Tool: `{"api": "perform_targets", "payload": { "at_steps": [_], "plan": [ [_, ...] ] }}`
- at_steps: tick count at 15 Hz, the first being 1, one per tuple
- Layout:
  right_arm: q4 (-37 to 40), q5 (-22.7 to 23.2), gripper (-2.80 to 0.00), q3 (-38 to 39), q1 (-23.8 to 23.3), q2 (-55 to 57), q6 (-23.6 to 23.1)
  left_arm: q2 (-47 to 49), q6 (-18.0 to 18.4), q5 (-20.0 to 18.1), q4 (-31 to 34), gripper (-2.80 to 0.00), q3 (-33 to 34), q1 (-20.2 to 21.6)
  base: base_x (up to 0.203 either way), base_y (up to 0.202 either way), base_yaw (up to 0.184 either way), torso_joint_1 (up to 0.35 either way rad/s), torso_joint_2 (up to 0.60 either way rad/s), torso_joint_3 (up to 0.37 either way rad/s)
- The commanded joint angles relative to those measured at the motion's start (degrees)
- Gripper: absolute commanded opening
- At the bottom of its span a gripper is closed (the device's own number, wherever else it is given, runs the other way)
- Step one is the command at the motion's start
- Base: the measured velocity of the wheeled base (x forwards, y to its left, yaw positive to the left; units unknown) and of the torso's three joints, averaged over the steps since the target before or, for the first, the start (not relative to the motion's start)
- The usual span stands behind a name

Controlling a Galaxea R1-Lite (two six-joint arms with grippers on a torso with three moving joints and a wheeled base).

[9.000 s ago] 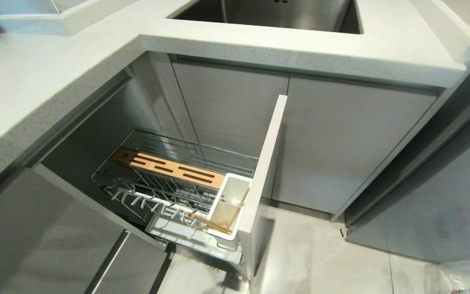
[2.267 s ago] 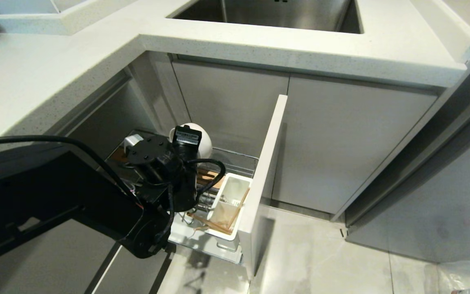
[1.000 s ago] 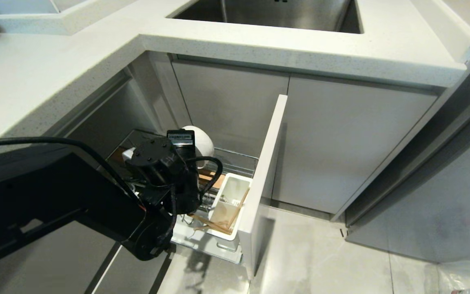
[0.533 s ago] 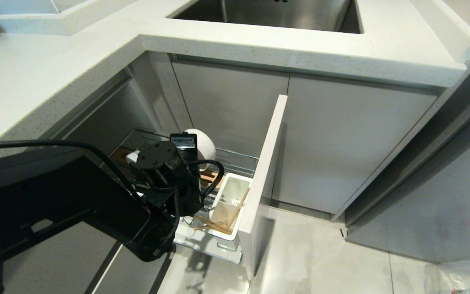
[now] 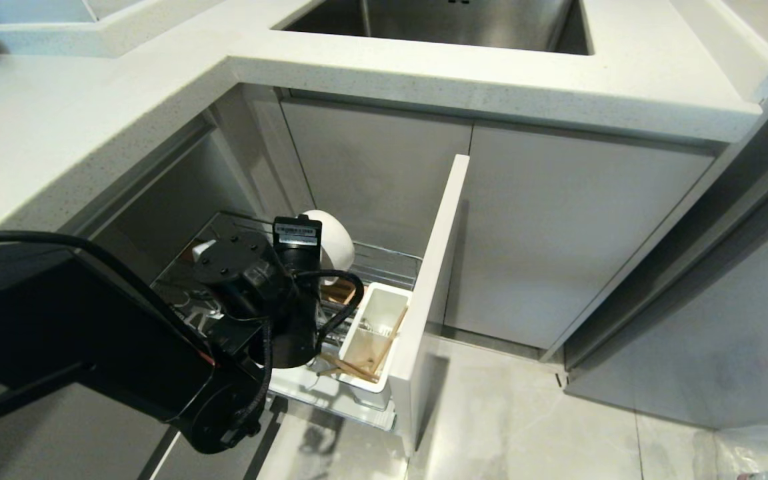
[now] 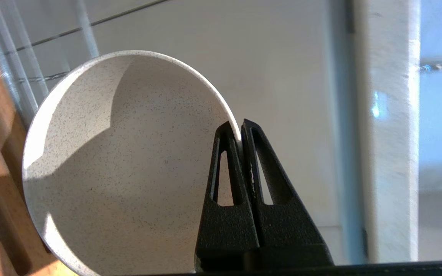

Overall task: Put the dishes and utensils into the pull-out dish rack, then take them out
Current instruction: Pick up the bowl and place it in the cupboard

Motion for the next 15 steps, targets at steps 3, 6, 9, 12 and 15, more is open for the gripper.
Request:
{"api": "perform_targets", "payload": {
  "at_steps": [3, 6, 9, 12, 15],
  "plan": [
    [0.0, 0.0, -2.8, 0.1, 0.0, 0.0, 0.0, -5.0, 0.2, -0.1, -0.6, -2.8, 0.1, 0.6, 0.0, 0.0, 0.0, 0.0, 0.0, 0.0],
    [0.0, 0.0, -2.8, 0.1, 0.0, 0.0, 0.0, -4.6, -3.5, 0.7, -0.6, -2.8, -2.2, 2.4, 0.0, 0.0, 0.0, 0.0, 0.0, 0.0],
    [0.0, 0.0, -2.8, 0.1, 0.0, 0.0, 0.0, -2.5, -6.4, 2.9, -0.6, -2.8, -3.8, 2.5, 0.0, 0.0, 0.0, 0.0, 0.0, 0.0],
    [0.0, 0.0, -2.8, 0.1, 0.0, 0.0, 0.0, -0.2, -8.4, 4.1, -0.6, -2.8, -5.5, 2.9, 0.0, 0.0, 0.0, 0.0, 0.0, 0.0],
    [0.0, 0.0, -2.8, 0.1, 0.0, 0.0, 0.0, 1.8, -10.1, 4.2, -0.6, -2.8, -6.5, 3.0, 0.0, 0.0, 0.0, 0.0, 0.0, 0.0]
  ]
}}
